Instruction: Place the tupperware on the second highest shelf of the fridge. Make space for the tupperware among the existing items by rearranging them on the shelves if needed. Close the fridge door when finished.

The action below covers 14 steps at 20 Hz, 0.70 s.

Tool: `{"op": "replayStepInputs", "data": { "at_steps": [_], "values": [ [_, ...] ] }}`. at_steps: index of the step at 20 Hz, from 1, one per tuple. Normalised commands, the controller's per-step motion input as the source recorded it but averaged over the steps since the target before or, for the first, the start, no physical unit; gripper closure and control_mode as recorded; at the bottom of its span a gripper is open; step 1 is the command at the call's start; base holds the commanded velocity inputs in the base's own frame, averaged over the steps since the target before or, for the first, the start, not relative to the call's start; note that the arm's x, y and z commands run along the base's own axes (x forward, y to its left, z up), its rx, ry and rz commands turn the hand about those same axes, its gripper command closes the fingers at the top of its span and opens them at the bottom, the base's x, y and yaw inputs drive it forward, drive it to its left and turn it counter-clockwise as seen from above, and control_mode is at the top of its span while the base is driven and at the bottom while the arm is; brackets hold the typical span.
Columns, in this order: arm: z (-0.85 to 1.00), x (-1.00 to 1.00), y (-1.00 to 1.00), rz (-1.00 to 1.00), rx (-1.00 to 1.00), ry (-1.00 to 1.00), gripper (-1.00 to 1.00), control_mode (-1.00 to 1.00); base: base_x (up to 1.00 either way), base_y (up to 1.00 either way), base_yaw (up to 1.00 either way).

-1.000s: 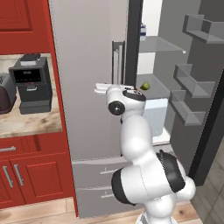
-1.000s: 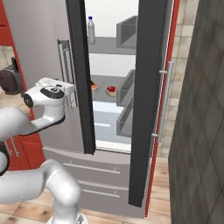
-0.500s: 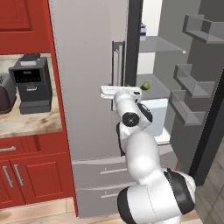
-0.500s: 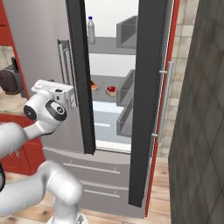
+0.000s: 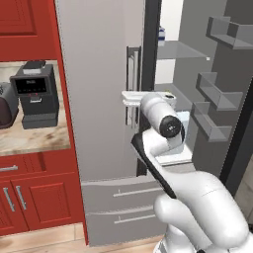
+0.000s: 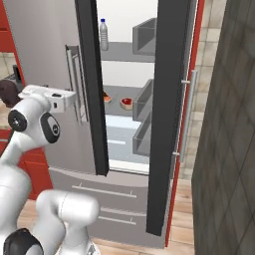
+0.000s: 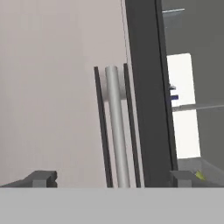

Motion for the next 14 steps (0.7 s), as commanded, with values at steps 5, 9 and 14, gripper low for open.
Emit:
{"op": "replayStepInputs", "data": {
  "at_steps": [5, 9, 14],
  "values": [
    [0.93, -1.00, 0.00, 0.00, 0.01, 0.35, -1.00, -1.00, 0.00, 0.00, 0.00],
    [0.14, -1.00, -0.04, 0.00, 0.00, 0.23, -1.00, -1.00, 0.00, 0.00, 0.00],
    [-0.18, -1.00, -0.09, 0.00, -0.01, 0.05, -1.00, -1.00, 0.00, 0.00, 0.00]
  ]
}}
